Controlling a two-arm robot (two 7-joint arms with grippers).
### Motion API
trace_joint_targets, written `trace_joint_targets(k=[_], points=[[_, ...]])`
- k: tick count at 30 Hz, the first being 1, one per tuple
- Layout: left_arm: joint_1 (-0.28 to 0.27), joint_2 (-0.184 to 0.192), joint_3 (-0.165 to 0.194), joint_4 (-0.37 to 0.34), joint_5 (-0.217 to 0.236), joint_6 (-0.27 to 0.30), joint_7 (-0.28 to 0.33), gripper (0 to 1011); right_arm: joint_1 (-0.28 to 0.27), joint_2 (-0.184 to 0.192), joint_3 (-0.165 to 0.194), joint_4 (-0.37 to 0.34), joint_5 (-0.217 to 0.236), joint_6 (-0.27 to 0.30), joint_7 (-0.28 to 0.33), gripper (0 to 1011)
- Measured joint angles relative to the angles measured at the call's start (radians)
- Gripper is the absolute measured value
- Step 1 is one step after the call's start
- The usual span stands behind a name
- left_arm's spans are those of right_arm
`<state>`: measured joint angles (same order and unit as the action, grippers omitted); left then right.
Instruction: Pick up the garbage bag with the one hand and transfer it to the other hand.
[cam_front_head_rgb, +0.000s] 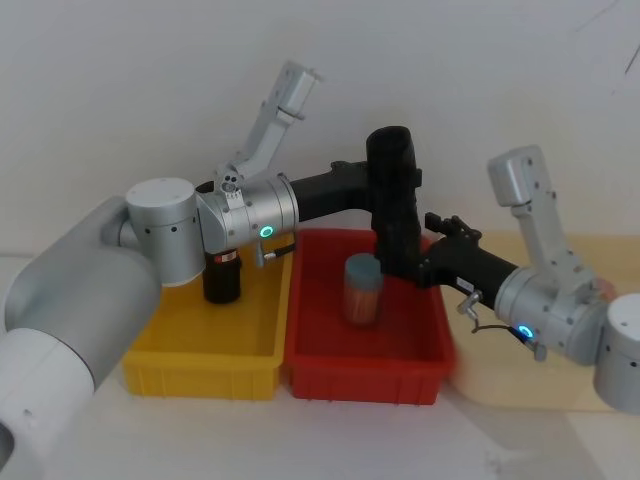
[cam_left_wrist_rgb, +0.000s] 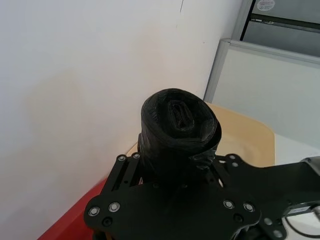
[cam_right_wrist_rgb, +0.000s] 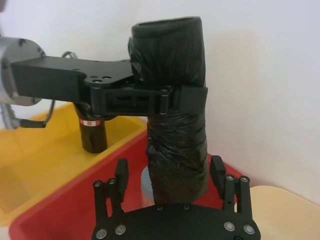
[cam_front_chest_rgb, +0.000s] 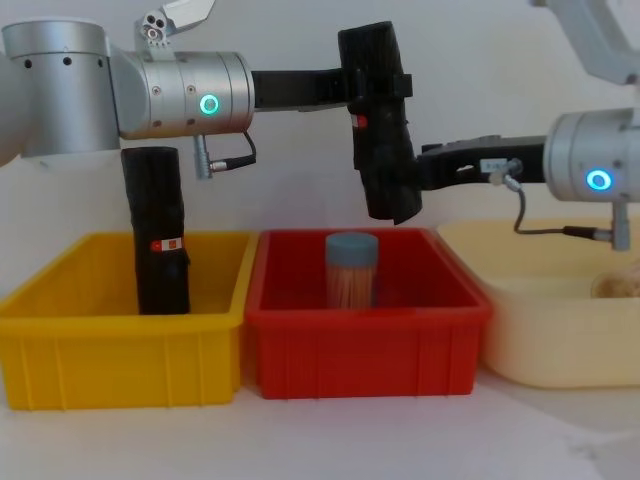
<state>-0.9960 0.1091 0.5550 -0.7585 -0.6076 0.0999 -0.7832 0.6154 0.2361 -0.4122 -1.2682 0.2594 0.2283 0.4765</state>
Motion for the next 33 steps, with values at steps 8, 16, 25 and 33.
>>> trace_joint_targets(k=[8, 16, 25, 33], points=[[-0.001, -0.001, 0.000, 0.001, 0.000, 0.000, 0.000, 371, 0.044, -0.032, -0.021, 0.069, -0.014, -0.009, -0.025, 999], [-0.001, -0.001, 0.000, 0.001, 0.000, 0.000, 0.000, 371, 0.081, -0.062, -0.034, 0.131, -0.024, -0.025, -0.048, 999], [-0.001, -0.001, 0.000, 0.001, 0.000, 0.000, 0.000, 371, 0.114, -0.090, -0.044, 0.183, -0.039, -0.039, -0.072, 947], [-0.001, -0.001, 0.000, 0.001, 0.000, 0.000, 0.000, 371, 0.127, -0.102, -0.048, 0.207, -0.046, -0.045, -0.081, 763]])
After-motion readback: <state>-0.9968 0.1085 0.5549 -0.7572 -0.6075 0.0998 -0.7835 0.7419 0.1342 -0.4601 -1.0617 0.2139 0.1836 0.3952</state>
